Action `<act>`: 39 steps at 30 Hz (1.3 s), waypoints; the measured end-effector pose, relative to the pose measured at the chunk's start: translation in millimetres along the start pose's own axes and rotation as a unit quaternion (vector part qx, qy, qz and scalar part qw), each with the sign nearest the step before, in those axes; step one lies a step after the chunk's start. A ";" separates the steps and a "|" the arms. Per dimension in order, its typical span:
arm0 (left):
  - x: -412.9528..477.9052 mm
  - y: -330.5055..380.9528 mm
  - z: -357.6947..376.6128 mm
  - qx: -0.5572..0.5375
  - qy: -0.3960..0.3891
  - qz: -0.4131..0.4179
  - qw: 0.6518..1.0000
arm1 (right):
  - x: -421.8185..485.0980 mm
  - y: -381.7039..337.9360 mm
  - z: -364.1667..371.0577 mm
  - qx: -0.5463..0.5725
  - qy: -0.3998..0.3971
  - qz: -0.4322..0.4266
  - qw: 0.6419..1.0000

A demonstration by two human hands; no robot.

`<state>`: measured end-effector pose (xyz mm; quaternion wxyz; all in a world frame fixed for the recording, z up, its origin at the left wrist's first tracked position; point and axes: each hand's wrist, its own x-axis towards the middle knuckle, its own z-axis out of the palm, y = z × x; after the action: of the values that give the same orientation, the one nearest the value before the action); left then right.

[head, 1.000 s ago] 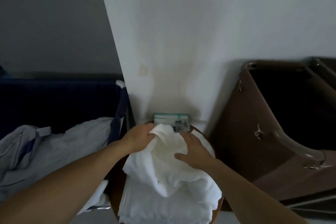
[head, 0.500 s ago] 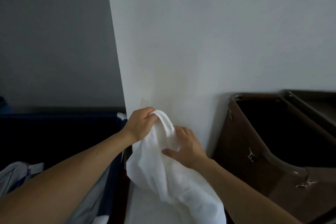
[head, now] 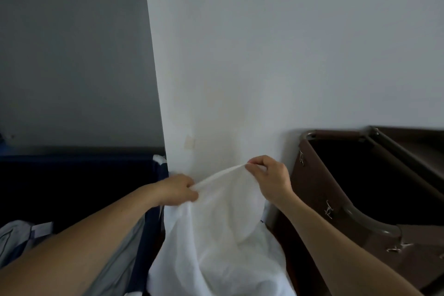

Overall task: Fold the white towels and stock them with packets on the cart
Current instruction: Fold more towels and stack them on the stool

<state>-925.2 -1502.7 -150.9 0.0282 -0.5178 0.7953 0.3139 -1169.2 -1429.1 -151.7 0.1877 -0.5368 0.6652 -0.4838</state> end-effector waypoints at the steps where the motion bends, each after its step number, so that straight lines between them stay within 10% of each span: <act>1: -2.2 8.3 3.7 0.030 -0.030 0.012 0.999 | -1.0 -5.4 2.0 -0.009 -0.025 -0.018 0.999; 7: -5.5 65.8 13.1 -0.155 0.011 0.167 0.974 | -3.5 -30.3 8.7 -0.002 -0.116 -0.100 0.988; 24: -17.3 44.8 8.3 -0.536 -0.096 0.132 0.828 | -3.7 -17.1 13.5 0.092 -0.085 -0.038 0.991; 39: -11.4 42.8 14.9 -0.384 0.113 0.201 0.894 | -5.8 -21.6 16.1 0.115 -0.114 -0.033 0.986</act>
<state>-960.1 -1474.2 -138.6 -0.3260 -0.3499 0.6980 0.5330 -1143.2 -1430.1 -142.4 0.3061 -0.5852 0.5615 -0.4986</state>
